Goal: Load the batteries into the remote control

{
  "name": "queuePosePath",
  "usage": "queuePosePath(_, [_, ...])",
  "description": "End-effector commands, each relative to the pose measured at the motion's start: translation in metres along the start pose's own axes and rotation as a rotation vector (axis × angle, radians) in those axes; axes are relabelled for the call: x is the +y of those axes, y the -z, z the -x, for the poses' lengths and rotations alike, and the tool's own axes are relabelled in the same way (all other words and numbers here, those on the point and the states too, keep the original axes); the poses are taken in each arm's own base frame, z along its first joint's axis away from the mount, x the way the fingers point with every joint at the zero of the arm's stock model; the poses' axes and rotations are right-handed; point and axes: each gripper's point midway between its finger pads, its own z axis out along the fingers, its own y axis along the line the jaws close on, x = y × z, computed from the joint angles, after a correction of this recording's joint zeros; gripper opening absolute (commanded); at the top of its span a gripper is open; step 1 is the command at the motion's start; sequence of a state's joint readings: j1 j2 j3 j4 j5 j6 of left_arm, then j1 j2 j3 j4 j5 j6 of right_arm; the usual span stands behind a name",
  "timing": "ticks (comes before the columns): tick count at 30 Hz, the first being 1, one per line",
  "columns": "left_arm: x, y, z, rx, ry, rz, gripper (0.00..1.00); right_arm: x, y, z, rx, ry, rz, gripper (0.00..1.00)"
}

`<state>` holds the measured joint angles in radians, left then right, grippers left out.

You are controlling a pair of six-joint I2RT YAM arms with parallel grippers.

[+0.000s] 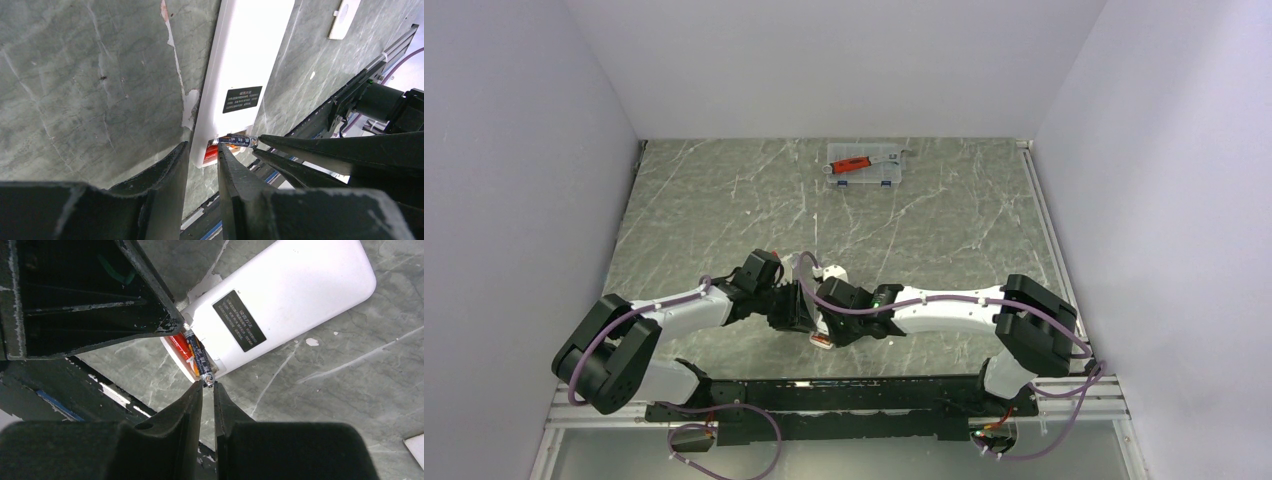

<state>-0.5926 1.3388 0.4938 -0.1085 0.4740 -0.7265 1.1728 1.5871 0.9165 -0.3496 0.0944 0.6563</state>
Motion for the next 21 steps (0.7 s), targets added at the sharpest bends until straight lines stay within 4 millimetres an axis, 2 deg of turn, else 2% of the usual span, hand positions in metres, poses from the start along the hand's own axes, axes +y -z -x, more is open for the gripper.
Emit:
queuePosePath(1, [-0.0087,0.0018,0.0051,-0.021,-0.017,-0.034,0.33,0.0053,0.0003,0.0061,-0.027,-0.029,0.028,0.16])
queuePosePath(21, [-0.0117,-0.0001,0.004,-0.007,-0.017,-0.052,0.33,0.0102,-0.0041,0.0159,-0.043,-0.047,0.045,0.14])
